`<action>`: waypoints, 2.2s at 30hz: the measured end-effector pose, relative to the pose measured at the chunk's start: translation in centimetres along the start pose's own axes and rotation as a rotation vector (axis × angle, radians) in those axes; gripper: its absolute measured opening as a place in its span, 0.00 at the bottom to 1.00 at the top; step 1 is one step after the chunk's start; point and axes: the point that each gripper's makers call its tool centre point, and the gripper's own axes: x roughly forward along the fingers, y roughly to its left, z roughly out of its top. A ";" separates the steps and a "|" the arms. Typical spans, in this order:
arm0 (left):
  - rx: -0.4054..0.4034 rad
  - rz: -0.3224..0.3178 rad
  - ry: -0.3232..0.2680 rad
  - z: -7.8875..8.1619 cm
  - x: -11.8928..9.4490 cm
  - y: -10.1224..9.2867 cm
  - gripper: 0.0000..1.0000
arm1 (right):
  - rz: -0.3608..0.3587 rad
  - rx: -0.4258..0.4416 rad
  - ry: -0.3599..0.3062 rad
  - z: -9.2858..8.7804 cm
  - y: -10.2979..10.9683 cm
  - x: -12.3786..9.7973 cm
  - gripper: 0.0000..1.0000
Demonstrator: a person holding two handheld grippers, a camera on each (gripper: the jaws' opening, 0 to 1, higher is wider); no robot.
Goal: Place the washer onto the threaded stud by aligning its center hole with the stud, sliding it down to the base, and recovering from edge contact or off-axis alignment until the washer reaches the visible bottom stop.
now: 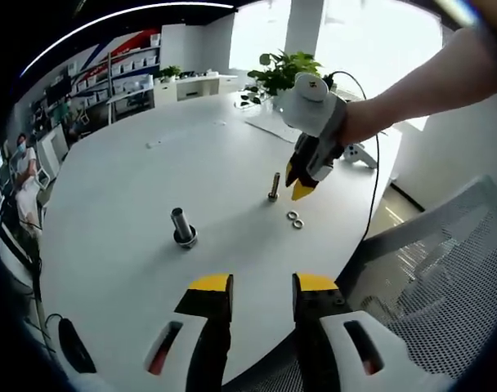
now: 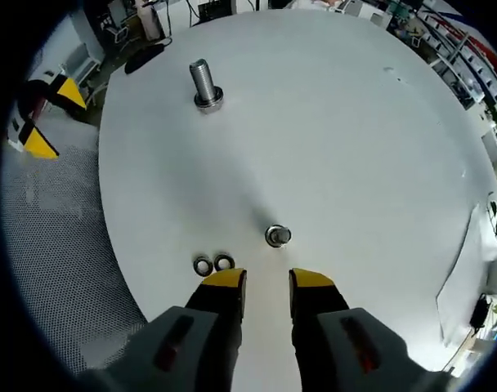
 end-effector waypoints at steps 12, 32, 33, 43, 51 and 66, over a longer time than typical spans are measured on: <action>0.001 -0.005 -0.003 0.1 -0.1 -0.1 0.27 | 0.024 0.079 -0.010 -0.3 2.8 0.1 0.22; 0.026 -0.032 -0.015 0.5 -0.2 -0.9 0.27 | 0.056 0.112 0.044 -1.2 6.1 1.6 0.23; 0.030 -0.032 -0.014 0.5 -0.1 -0.9 0.27 | 0.056 0.107 0.047 -1.2 6.2 1.6 0.22; 0.035 -0.034 -0.016 0.6 -0.2 -1.0 0.27 | 0.038 -0.035 0.049 -0.5 6.2 2.0 0.22; 0.042 -0.032 -0.012 0.6 -0.2 -1.0 0.27 | 0.042 -0.068 0.051 0.0 6.1 2.1 0.21; 0.049 -0.028 0.001 0.3 -0.1 -1.0 0.26 | 0.062 -0.251 0.070 0.2 6.1 2.2 0.16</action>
